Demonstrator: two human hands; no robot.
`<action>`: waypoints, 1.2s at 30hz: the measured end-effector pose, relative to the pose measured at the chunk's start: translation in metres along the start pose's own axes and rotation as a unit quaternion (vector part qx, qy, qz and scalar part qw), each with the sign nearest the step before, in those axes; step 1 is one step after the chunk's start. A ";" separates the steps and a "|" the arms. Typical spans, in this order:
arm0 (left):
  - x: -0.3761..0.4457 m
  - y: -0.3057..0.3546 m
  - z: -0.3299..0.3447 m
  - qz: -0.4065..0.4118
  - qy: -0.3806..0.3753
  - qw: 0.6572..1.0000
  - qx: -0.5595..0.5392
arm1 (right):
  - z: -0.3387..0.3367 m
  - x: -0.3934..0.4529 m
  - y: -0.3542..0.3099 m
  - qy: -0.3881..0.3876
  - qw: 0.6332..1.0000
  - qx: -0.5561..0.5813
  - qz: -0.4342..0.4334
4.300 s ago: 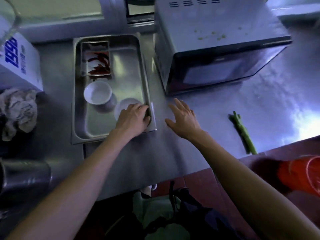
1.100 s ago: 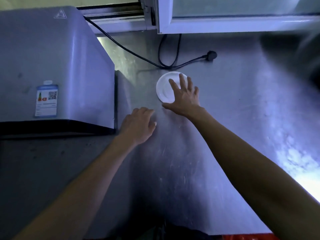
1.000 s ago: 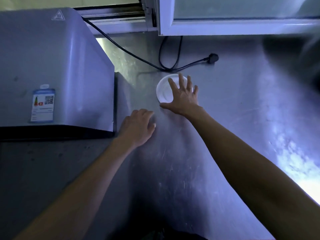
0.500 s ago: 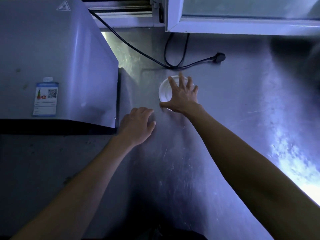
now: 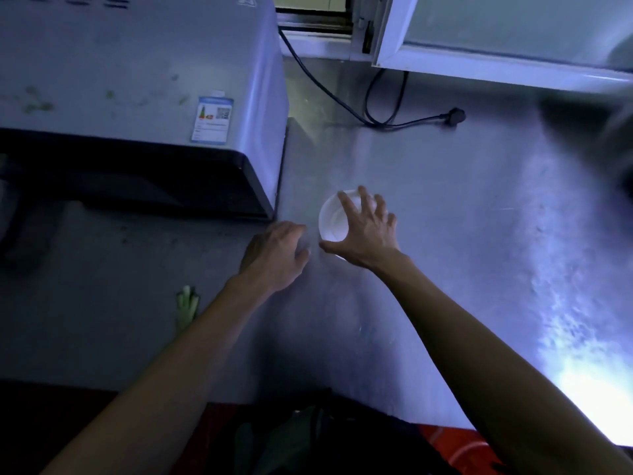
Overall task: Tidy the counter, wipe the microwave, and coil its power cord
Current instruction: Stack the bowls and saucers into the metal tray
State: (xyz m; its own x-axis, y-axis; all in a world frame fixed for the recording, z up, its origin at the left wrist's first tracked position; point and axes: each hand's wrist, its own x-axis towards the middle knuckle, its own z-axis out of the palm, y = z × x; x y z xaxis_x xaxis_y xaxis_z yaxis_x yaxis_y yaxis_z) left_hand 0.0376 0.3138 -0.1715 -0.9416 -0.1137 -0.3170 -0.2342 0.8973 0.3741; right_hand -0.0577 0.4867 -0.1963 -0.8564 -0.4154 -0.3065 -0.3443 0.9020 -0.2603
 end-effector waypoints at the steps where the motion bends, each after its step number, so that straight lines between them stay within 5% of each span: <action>1: -0.011 -0.007 0.001 -0.005 0.003 1.000 -0.002 | 0.004 -0.009 -0.008 -0.003 1.000 -0.003 -0.005; 20: -0.218 -0.150 0.033 -0.142 0.079 0.986 -0.025 | 0.093 -0.146 -0.167 -0.041 0.989 -0.083 -0.114; 36: -0.219 -0.149 0.066 -0.255 0.093 0.961 -0.057 | 0.110 -0.144 -0.174 -0.062 0.976 -0.083 -0.190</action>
State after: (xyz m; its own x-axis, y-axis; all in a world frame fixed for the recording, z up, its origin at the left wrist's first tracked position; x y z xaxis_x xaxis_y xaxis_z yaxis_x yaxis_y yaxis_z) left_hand 0.2949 0.2331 -0.2151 -0.7218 -0.6099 -0.3270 -0.6916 0.6535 0.3077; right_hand 0.1676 0.3764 -0.2082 -0.6052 -0.7256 -0.3273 -0.6943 0.6823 -0.2288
